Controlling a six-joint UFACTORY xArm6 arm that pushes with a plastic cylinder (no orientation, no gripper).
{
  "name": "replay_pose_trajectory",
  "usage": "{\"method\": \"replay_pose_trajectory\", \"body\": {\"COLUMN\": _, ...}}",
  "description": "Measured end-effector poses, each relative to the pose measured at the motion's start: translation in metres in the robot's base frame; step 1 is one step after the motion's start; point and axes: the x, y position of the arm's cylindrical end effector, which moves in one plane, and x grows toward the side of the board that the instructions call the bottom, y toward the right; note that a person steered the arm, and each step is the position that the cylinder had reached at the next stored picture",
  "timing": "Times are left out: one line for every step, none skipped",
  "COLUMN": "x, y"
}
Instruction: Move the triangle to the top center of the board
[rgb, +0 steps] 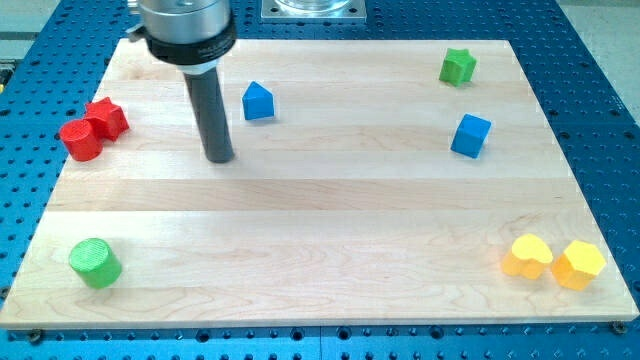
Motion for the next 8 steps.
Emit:
{"method": "replay_pose_trajectory", "body": {"x": -0.033, "y": 0.017}}
{"method": "replay_pose_trajectory", "body": {"x": -0.075, "y": 0.047}}
{"method": "replay_pose_trajectory", "body": {"x": -0.097, "y": 0.107}}
{"method": "replay_pose_trajectory", "body": {"x": -0.074, "y": 0.091}}
{"method": "replay_pose_trajectory", "body": {"x": -0.057, "y": 0.080}}
{"method": "replay_pose_trajectory", "body": {"x": -0.079, "y": 0.097}}
{"method": "replay_pose_trajectory", "body": {"x": -0.088, "y": 0.104}}
{"method": "replay_pose_trajectory", "body": {"x": -0.068, "y": 0.055}}
